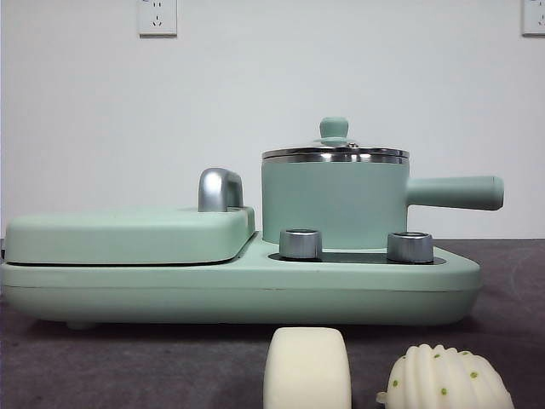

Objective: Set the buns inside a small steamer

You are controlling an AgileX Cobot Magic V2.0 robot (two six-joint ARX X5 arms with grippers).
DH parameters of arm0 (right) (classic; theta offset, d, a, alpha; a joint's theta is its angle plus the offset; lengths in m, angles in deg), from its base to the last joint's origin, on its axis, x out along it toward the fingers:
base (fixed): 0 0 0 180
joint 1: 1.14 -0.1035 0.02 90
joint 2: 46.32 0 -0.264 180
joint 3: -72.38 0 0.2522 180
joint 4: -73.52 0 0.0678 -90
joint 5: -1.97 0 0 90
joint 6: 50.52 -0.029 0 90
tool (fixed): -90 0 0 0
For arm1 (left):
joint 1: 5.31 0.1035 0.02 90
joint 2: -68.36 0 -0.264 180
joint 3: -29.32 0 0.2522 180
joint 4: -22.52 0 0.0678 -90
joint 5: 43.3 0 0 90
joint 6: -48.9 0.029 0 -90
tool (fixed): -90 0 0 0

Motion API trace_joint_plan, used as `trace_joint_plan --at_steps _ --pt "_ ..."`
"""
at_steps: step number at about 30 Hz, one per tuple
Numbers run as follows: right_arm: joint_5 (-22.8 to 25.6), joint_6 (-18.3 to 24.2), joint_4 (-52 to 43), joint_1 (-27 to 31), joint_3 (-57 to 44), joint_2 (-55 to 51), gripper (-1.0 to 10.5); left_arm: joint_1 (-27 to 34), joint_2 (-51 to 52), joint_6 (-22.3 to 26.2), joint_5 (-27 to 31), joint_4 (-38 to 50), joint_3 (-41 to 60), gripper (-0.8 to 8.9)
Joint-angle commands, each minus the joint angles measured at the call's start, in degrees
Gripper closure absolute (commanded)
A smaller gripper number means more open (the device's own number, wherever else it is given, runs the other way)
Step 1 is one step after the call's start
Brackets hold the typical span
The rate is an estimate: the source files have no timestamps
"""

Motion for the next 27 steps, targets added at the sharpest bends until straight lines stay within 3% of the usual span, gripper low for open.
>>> trace_joint_plan --at_steps 1,9,17,20,27 --pt "-2.5 -3.6 2.6 -0.2 5.6 2.3 9.3 -1.5 -5.4 0.3 -0.8 0.6 -5.5 7.98" --pt "-14.3 -0.3 15.6 -0.2 24.5 13.8 9.3 -5.1 -21.6 3.5 -9.7 -4.4 -22.9 7.98" --pt "-25.9 11.6 29.7 -0.2 40.7 26.1 9.3 -8.2 -34.2 6.4 -20.2 -10.2 -37.0 7.98" --pt "-29.4 14.1 32.7 -0.2 44.2 28.9 9.3 -9.0 -36.3 6.4 -23.5 -11.5 -39.6 7.97" --pt "-29.8 14.3 33.0 -0.2 45.2 29.9 9.3 -9.6 -36.6 6.6 -23.7 -11.4 -40.0 7.76"
